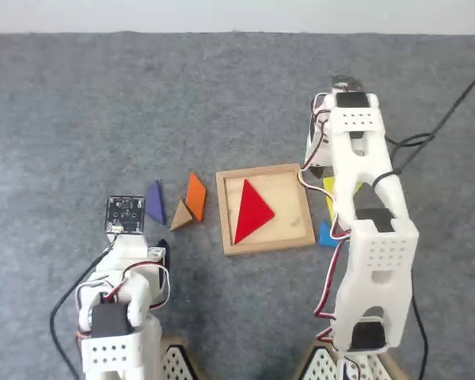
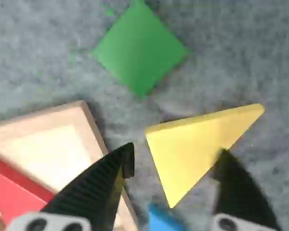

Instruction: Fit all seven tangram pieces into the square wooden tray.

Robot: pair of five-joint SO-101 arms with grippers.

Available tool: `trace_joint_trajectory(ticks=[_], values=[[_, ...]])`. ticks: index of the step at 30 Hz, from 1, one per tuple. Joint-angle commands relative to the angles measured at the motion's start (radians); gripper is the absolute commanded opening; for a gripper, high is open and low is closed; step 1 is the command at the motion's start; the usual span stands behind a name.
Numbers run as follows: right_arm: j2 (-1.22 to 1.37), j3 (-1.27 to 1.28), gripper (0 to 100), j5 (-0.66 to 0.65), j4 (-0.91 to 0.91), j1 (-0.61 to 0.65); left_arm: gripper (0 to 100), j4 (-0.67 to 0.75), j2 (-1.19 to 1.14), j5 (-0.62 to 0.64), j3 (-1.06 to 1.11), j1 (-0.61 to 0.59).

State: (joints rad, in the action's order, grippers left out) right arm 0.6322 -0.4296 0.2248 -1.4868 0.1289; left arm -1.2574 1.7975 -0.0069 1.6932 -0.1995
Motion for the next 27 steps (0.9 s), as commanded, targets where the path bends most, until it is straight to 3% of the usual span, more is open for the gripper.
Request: trace_joint_trajectory(ticks=[1, 13, 18, 24, 27], values=[[-0.004, -0.014, 42.9, 0.066, 0.016, -0.001, 15, -0.003, 0.018, 0.008, -0.008, -0.002], [0.096, -0.014, 43.6, 0.252, 0.065, -0.013, 15, -0.003, 0.018, 0.008, -0.008, -0.002], [0.097, -0.014, 32.9, 0.264, 0.064, -0.015, 15, -0.003, 0.018, 0.008, -0.008, -0.002], [0.099, -0.011, 33.2, 0.27, 0.054, -0.013, 15, -0.003, 0.018, 0.008, -0.008, -0.002], [0.099, -0.009, 28.1, 0.27, 0.053, -0.015, 15, -0.003, 0.018, 0.008, -0.008, -0.002]])
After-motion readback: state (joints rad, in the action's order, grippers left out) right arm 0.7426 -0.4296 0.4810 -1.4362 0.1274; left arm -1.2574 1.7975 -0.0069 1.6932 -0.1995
